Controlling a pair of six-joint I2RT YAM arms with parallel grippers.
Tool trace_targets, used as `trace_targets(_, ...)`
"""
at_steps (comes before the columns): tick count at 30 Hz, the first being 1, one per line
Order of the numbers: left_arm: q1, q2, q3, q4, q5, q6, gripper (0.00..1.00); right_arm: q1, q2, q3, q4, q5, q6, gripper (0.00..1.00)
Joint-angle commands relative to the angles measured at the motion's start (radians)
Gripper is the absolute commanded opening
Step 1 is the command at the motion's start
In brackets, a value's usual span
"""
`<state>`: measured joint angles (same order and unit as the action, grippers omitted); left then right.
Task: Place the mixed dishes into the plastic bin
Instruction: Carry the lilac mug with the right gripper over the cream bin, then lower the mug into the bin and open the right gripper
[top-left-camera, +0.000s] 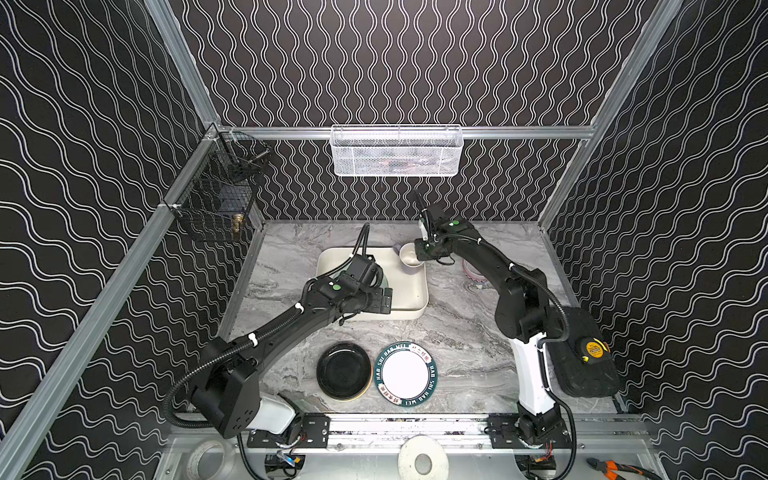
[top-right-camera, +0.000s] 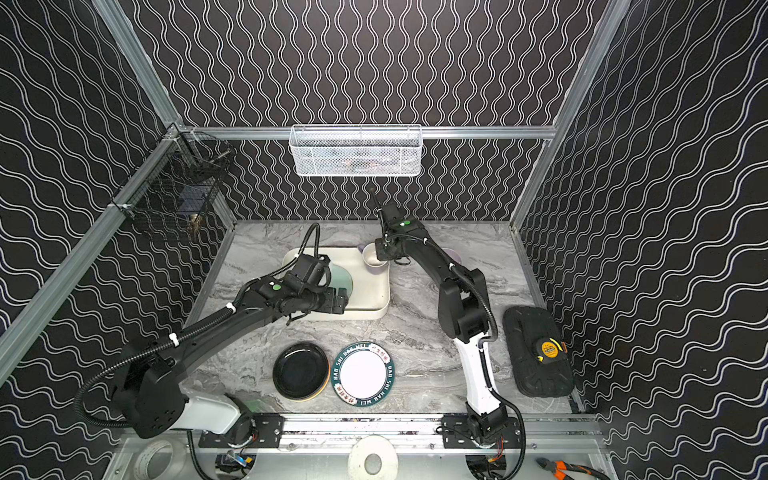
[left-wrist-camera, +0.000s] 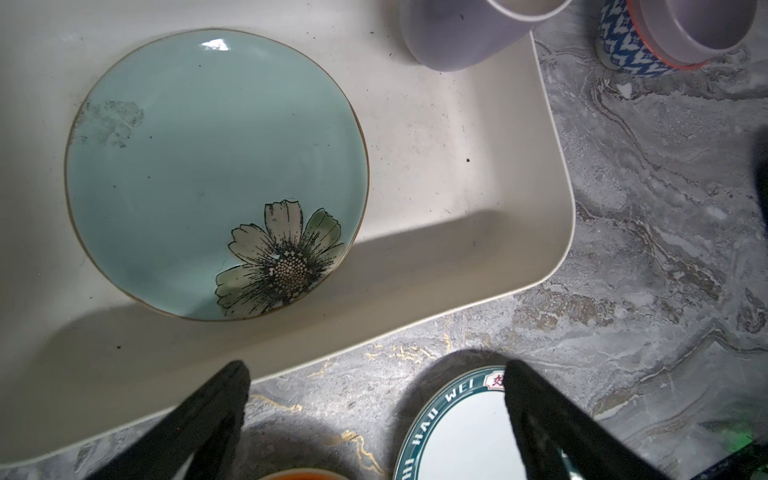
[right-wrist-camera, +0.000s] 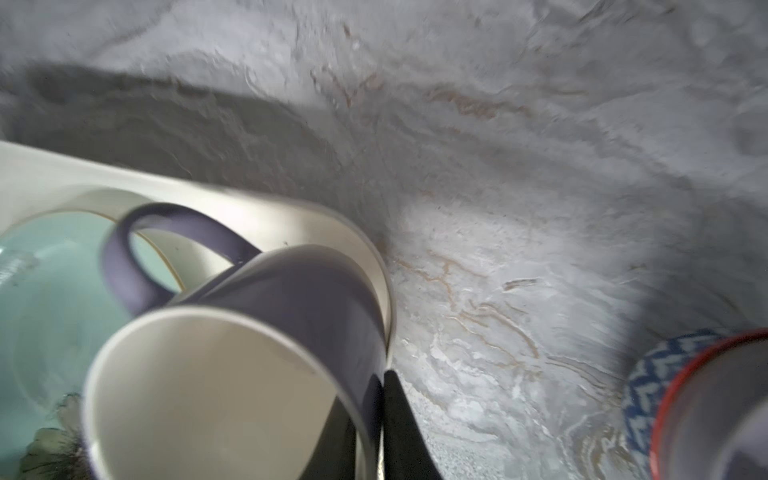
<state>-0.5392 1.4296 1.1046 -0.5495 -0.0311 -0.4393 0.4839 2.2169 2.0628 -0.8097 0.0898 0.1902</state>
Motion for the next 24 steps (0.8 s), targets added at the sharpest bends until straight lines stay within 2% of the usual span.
trace_targets(1,0.001,-0.006,-0.003,0.013,0.0,0.005,0.99,-0.001,-0.027,-0.003,0.023,0.006,-0.008,0.12)
trace_targets(11,0.002,-0.02,-0.012,0.015,0.0,0.003,0.99,0.023,-0.025,0.012,0.012,-0.037,0.009,0.1)
trace_targets(24,0.001,-0.016,-0.011,0.01,0.0,0.006,0.99,0.046,0.093,0.043,-0.004,-0.056,0.0,0.1)
